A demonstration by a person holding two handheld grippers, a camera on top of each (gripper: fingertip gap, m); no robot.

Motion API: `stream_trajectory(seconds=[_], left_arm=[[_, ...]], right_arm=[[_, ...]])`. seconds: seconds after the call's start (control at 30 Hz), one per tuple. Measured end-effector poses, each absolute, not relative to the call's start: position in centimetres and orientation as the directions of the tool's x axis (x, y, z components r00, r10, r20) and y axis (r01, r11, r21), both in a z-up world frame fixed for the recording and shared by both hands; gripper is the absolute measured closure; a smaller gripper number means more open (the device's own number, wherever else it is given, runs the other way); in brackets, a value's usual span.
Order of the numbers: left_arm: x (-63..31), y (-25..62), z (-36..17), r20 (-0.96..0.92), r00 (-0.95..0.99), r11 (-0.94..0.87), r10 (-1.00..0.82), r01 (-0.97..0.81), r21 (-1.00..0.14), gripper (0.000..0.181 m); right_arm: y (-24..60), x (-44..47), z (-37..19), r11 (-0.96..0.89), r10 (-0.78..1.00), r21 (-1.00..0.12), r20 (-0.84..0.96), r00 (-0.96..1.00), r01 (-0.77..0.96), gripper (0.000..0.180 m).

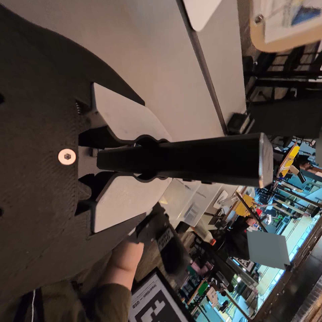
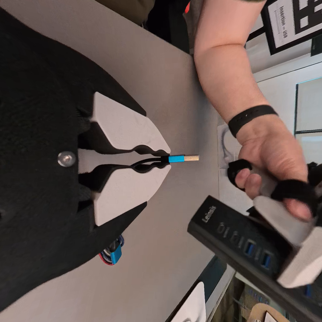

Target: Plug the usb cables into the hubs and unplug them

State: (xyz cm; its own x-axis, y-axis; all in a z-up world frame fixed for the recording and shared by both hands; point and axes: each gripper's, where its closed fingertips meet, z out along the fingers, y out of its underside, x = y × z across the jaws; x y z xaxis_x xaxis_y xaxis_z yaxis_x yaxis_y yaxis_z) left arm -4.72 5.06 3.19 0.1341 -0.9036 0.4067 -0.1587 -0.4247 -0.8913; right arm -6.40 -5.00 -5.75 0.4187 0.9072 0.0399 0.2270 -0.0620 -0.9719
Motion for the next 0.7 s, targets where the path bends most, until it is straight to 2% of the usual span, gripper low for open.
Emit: stream_trajectory(seconds=[0.17,0.37,0.7], left_arm=[[-4.8,1.7,5.7,0.326,0.099,-0.339,-0.94,-0.201,-0.919,0.153],[-4.7,-0.6,7.3,0.448,-0.051,-0.435,-0.892,-0.168,-0.885,0.153],[-4.4,-0.9,6.9,0.389,-0.015,-0.379,-0.921,-0.196,-0.904,0.152]], right_arm=[[-5.7,-6.3,-4.2,-0.058,0.924,-0.99,-0.005,0.382,0.126,0.174],[-5.9,-6.2,-4.0,-0.058,0.935,-0.993,-0.02,0.354,0.098,0.174],[-6.0,-6.3,-4.0,-0.065,0.938,-0.994,-0.03,0.345,0.091,0.174]])
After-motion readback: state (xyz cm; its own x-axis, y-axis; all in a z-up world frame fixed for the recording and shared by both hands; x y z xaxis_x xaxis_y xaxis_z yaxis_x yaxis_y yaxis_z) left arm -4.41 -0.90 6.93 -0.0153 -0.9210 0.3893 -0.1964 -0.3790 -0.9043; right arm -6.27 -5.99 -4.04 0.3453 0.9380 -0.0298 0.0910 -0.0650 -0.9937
